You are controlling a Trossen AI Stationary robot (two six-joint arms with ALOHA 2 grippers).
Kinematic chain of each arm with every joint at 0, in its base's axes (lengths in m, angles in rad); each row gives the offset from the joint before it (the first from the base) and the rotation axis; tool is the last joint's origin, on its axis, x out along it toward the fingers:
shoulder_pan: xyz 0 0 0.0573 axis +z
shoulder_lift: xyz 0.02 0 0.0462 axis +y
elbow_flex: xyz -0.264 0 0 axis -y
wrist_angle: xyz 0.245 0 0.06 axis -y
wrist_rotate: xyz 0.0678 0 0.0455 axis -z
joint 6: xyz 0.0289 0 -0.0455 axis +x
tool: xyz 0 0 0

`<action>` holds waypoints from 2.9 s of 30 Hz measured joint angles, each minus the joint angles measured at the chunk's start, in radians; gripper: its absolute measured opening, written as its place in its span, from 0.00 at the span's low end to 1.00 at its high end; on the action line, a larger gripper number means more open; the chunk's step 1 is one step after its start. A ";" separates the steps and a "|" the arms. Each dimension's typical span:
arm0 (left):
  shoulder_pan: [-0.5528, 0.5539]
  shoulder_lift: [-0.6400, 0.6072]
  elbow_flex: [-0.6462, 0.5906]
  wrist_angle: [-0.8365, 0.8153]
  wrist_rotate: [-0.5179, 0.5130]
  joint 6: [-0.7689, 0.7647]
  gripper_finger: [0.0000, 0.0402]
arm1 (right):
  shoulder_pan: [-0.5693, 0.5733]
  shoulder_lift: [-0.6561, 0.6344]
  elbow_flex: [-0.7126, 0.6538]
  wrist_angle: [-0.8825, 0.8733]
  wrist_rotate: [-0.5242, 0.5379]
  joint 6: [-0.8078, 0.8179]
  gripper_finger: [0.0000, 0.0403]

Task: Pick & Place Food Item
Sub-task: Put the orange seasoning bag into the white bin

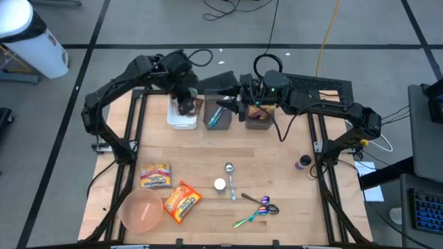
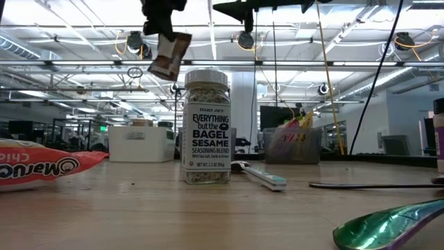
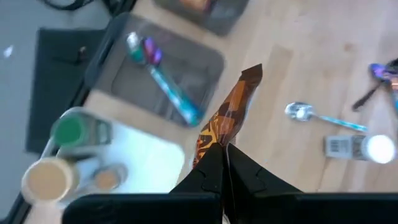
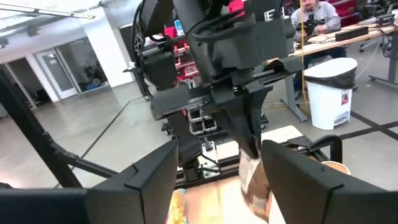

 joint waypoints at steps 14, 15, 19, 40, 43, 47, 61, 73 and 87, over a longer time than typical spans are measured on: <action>0.143 -0.157 -0.233 0.147 -0.070 -0.068 0.00 | -0.037 -0.058 -0.091 -0.014 0.005 0.011 0.56; 0.147 -0.186 -0.281 0.175 -0.068 -0.084 0.00 | -0.037 -0.068 -0.104 -0.008 0.009 0.011 0.56; 0.163 -0.291 -0.460 0.282 -0.077 -0.170 0.00 | -0.039 -0.096 -0.153 0.013 0.078 0.011 0.56; 0.112 -0.493 -0.962 0.643 -0.362 -0.550 0.00 | -0.039 -0.101 -0.415 0.337 0.082 0.262 0.54; 0.112 -0.492 -0.962 0.614 -0.387 -0.639 0.00 | -0.039 -0.102 -0.415 0.338 0.082 0.261 0.54; 0.112 -0.492 -0.962 0.553 -0.444 -0.701 0.00 | -0.039 -0.102 -0.415 0.337 0.082 0.259 0.53; 0.050 -0.386 -0.961 0.554 -0.541 -0.864 0.00 | -0.039 -0.102 -0.415 0.337 0.082 0.251 0.52; -0.017 -0.283 -0.961 0.604 -0.565 -0.916 0.00 | -0.038 -0.102 -0.415 0.336 0.082 0.259 0.52; -0.047 -0.283 -0.961 0.519 -0.630 -0.981 0.00 | -0.034 -0.101 -0.415 0.328 0.080 0.262 0.52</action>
